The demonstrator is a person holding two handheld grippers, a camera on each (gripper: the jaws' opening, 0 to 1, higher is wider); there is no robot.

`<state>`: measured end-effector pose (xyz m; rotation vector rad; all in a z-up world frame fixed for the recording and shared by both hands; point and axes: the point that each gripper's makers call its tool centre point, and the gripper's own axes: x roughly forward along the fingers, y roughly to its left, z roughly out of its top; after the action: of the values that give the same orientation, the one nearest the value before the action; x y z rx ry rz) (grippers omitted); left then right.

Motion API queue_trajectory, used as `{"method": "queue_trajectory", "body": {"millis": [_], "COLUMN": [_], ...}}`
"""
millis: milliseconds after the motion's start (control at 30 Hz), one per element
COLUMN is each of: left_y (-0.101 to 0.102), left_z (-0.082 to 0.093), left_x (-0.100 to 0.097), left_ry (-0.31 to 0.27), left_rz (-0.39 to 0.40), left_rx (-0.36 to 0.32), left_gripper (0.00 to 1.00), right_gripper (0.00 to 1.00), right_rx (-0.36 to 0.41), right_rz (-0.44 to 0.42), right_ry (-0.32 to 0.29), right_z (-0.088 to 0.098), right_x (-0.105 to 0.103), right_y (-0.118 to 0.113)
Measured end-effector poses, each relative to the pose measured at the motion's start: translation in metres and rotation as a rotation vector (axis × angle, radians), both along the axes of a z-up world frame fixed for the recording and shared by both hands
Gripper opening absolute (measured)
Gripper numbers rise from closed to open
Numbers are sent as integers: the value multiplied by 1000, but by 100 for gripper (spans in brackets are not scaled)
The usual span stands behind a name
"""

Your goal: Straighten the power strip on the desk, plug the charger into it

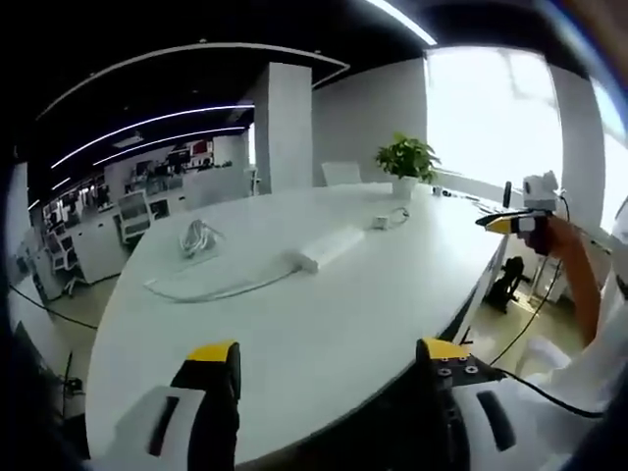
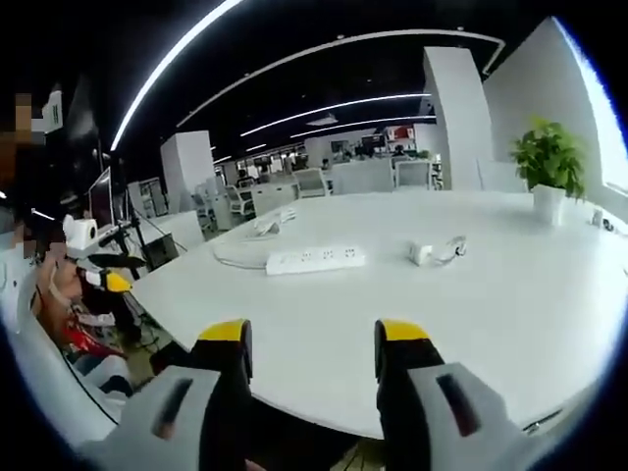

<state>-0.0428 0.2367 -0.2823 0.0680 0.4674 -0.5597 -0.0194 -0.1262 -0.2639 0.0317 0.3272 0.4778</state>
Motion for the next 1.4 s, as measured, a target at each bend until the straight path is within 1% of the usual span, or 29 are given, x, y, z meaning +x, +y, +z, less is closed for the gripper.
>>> {"method": "queue_trajectory", "body": {"millis": [100, 133, 167, 267, 400, 600, 900, 1067, 1267, 1400], "left_y": [9, 14, 14, 19, 15, 12, 2, 2, 0, -3], "left_z": [0, -2, -3, -7, -15, -24, -18, -16, -19, -15], "left_x": [0, -1, -1, -4, -11, -20, -18, -16, -15, -15], "left_ry": [-4, -2, 0, 12, 31, 56, 36, 27, 38, 29], "left_rz": [38, 52, 55, 66, 55, 40, 22, 33, 34, 26], "left_rx": [14, 32, 35, 40, 32, 31, 12, 14, 15, 14], "left_gripper": [74, 74, 74, 74, 74, 74, 74, 73, 72, 72], "right_gripper": [50, 50, 50, 51, 50, 50, 50, 50, 50, 49], "right_rx": [-49, -91, -116, -132, -99, -86, -59, -58, -53, -48], "right_rz": [17, 24, 24, 18, 12, 13, 4, 5, 10, 13], "right_ry": [11, 22, 27, 31, 36, 30, 30, 21, 20, 15], "right_z": [-4, -8, -10, -14, -15, -14, -14, -13, -14, -13], "right_x": [-6, -9, -11, -12, -14, -17, -21, -20, -19, -19], "right_y": [2, 1, 0, -2, -4, -3, -5, -3, -1, 0]}}
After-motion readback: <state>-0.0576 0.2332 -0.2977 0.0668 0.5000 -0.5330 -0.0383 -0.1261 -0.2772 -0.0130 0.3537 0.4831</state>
